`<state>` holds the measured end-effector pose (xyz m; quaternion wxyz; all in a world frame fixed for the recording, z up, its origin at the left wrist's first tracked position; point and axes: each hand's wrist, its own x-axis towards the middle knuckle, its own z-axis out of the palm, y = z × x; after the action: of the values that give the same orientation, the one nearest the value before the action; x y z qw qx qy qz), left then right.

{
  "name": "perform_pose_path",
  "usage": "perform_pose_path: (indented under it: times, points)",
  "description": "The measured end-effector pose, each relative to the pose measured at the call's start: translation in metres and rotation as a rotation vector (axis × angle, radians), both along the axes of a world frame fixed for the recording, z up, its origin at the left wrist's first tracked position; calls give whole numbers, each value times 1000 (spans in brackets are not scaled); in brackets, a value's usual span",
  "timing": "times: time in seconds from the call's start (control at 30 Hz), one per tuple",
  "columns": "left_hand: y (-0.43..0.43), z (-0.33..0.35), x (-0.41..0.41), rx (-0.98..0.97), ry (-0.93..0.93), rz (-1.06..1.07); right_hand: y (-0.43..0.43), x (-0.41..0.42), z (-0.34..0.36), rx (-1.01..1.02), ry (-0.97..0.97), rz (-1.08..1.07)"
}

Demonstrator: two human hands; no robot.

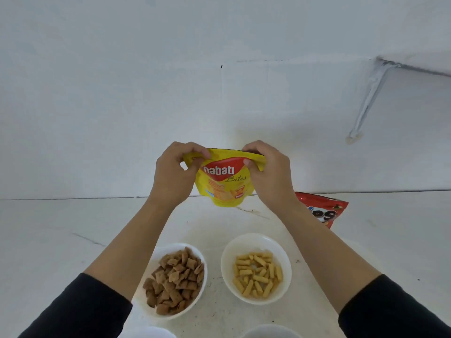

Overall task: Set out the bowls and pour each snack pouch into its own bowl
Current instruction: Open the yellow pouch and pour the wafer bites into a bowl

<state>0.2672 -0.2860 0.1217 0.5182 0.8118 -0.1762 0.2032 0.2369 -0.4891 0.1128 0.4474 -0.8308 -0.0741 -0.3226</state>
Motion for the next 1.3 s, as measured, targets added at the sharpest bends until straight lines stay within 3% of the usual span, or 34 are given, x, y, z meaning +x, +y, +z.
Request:
perform_pose_path:
  times: [0.37, 0.5, 0.67, 0.87, 0.93, 1.03, 1.3]
  points:
    - [196, 59, -72, -34, -54, 48, 179, -37, 48, 11, -129, 190]
    - [264, 50, -100, -53, -17, 106, 246, -51, 39, 50, -98, 289]
    - [323, 18, -135, -59, 51, 206, 305, -69, 11, 164, 77, 465]
    - [358, -37, -162, -76, 146, 256, 337, -82, -36, 142, 227, 566]
    - [362, -58, -171, 4, 128, 289, 340, -86, -53, 93, 233, 566]
    - [360, -83, -180, 155, 49, 346, 341, -88, -72, 51, 227, 564]
    - [364, -87, -181, 106, 81, 333, 351, -82, -59, -170, 113, 518]
